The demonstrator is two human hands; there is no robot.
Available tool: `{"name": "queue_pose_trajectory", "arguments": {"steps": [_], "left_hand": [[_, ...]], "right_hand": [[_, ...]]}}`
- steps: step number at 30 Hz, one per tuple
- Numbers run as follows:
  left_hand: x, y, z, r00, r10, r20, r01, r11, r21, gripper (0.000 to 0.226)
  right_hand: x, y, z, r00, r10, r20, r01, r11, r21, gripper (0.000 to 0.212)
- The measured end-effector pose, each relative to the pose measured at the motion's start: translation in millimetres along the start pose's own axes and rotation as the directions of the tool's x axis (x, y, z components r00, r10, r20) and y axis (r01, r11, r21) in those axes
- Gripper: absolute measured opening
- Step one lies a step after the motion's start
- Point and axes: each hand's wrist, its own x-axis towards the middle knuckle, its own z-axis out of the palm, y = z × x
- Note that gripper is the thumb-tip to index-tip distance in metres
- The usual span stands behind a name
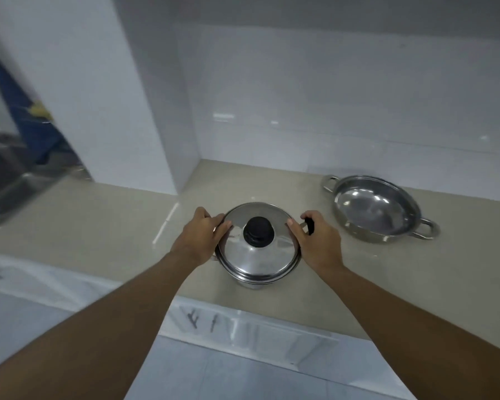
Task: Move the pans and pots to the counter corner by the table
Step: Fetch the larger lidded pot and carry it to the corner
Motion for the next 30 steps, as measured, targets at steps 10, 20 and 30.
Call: {"name": "queue_pose_trajectory", "arguments": {"steps": [10,20,30], "left_hand": [[-52.9,-156.5,-116.1,0.955,-0.233,-0.185,0.240,0.971,0.020,0.039],[-63.0,-302.2,-201.8,0.846,-0.451,-0.285,0.464,0.885,-0.023,0.043],[-66.6,-430.5,-286.4,0.672,-0.661,-0.334,0.684,0.727,-0.063,0.045]], "right_hand": [[-10.0,-149.9,147.5,0.963,-0.184,0.196,0.171,0.982,0.082,0.040],[16.7,-278.5,321.3,0.851,-0.359,0.383,0.299,0.931,0.208,0.035],[26.0,-403.3,488.3,0.684,-0.466,0.562,0.344,0.884,0.316,0.035]]}}
